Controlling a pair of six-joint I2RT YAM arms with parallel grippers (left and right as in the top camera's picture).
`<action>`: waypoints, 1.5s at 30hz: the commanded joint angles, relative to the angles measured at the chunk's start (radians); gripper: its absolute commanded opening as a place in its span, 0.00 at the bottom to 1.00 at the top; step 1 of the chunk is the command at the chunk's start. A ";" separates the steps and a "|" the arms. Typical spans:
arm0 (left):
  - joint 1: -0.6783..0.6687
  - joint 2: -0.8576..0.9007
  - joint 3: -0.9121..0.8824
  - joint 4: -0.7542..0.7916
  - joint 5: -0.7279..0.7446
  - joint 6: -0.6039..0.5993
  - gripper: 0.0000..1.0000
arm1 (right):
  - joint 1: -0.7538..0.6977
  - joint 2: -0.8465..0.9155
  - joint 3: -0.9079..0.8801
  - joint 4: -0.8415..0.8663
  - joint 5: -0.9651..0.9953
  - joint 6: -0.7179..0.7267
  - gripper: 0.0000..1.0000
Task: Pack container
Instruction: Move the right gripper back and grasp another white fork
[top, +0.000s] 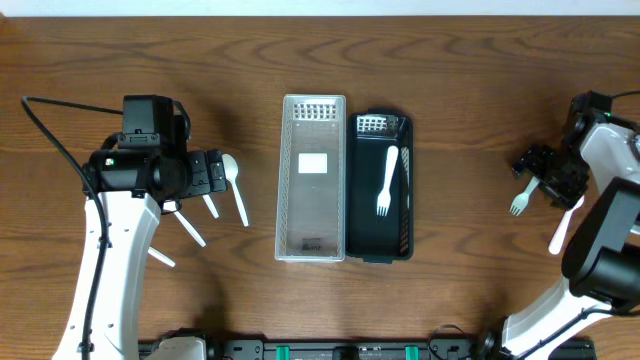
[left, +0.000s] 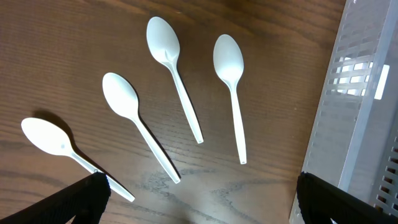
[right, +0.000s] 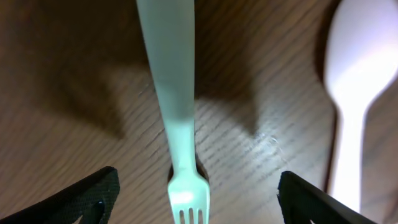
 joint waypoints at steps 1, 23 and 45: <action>0.001 -0.002 0.021 -0.005 -0.012 0.006 0.98 | -0.003 0.037 -0.005 0.002 0.000 -0.016 0.82; 0.001 -0.002 0.021 -0.005 -0.012 0.006 0.98 | -0.003 0.072 -0.046 0.044 0.000 -0.034 0.30; 0.001 -0.002 0.021 -0.005 -0.012 0.006 0.98 | 0.151 -0.111 -0.008 0.014 -0.052 -0.122 0.01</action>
